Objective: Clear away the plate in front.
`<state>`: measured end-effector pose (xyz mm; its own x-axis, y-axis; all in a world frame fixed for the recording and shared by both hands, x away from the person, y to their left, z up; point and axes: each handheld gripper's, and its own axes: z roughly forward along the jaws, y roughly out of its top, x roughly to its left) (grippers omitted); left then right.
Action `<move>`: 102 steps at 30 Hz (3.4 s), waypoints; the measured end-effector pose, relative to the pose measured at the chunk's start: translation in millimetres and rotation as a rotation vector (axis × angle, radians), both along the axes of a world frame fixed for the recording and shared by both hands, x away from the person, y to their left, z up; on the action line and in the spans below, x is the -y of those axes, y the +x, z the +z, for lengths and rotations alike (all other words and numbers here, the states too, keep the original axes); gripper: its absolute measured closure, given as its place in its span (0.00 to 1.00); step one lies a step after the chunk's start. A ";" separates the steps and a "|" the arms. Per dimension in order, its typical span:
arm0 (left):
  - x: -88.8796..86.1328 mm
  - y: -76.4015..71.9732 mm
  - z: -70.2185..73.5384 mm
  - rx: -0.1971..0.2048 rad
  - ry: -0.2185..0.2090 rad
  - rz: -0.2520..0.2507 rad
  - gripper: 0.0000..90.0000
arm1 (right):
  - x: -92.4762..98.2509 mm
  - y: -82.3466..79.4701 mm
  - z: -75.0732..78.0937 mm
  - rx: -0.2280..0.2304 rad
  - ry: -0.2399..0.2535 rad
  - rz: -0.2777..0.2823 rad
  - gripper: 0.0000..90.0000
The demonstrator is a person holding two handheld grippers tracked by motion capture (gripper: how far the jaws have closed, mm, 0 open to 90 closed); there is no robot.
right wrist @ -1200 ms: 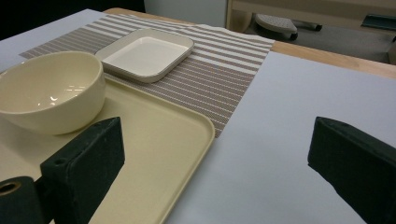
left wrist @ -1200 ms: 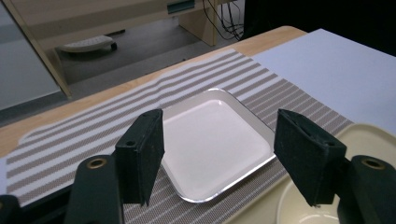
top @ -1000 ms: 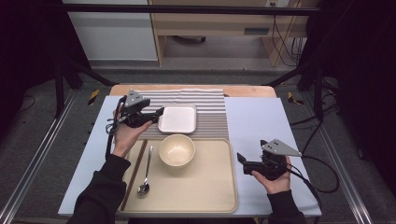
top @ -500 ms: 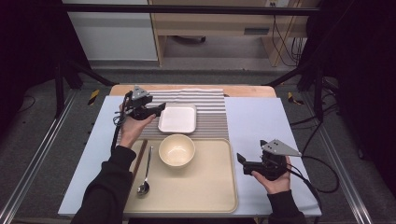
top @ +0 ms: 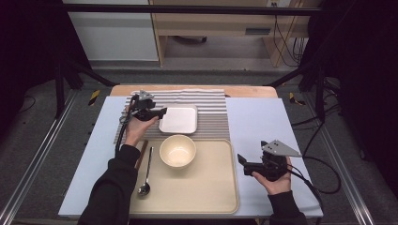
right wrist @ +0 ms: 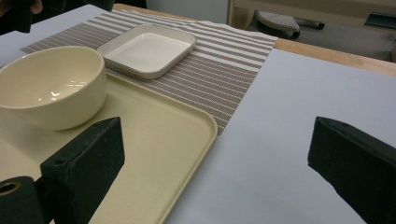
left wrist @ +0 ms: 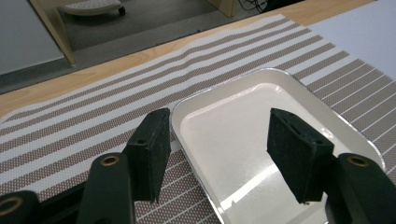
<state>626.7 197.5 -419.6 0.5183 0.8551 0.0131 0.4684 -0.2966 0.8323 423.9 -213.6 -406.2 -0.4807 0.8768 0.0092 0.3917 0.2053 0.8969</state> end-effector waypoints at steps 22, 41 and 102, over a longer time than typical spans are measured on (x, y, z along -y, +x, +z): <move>1.4 12.6 -38.6 -0.202 0.114 0.020 0.60 | -1.0 1.2 -2.3 -0.004 -0.018 0.003 0.05; 6.5 12.4 -43.6 -0.310 0.056 0.064 0.74 | -1.0 1.1 -2.1 -0.004 -0.016 0.003 0.05; -25.3 -29.5 41.2 -0.023 -0.157 0.195 0.99 | -1.1 1.7 -2.3 -0.005 -0.019 -0.001 0.05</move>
<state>597.2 222.8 -378.4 0.3423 0.9295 -0.1373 0.5235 -0.0673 0.8493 425.6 -212.4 -408.4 -0.4795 0.8775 -0.0054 0.3964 0.2221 0.8908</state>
